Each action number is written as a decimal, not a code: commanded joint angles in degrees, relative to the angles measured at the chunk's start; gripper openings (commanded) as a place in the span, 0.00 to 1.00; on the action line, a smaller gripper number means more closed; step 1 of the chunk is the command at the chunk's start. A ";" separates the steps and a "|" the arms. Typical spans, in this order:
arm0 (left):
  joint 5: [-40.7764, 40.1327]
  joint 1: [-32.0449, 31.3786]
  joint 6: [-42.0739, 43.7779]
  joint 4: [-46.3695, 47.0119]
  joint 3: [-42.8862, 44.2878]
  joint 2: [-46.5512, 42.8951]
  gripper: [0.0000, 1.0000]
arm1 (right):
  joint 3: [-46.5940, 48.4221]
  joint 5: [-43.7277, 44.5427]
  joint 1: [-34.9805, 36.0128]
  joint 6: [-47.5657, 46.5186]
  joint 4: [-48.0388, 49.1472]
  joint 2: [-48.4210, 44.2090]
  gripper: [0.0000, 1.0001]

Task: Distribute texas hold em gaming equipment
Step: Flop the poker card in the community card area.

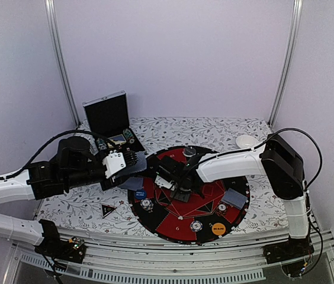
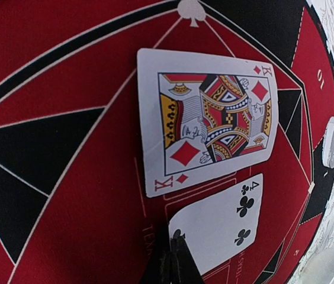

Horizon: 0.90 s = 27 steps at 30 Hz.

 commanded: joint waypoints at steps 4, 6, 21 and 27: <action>-0.38 -0.56 0.06 2.05 -0.42 -0.30 0.53 | -0.86 -5.23 -0.30 -2.25 -0.33 0.23 0.02; -0.38 -0.51 0.01 2.06 -0.43 -0.35 0.53 | -0.57 -5.30 -0.69 -2.49 -0.08 0.60 0.02; -1.07 -0.47 0.09 2.08 -0.35 -0.56 0.54 | 2.78 -4.98 -1.53 -5.39 1.82 3.08 0.02; -1.25 -0.48 0.10 2.31 -0.52 -0.88 0.54 | 2.45 -5.65 -1.55 -4.33 1.47 2.69 0.02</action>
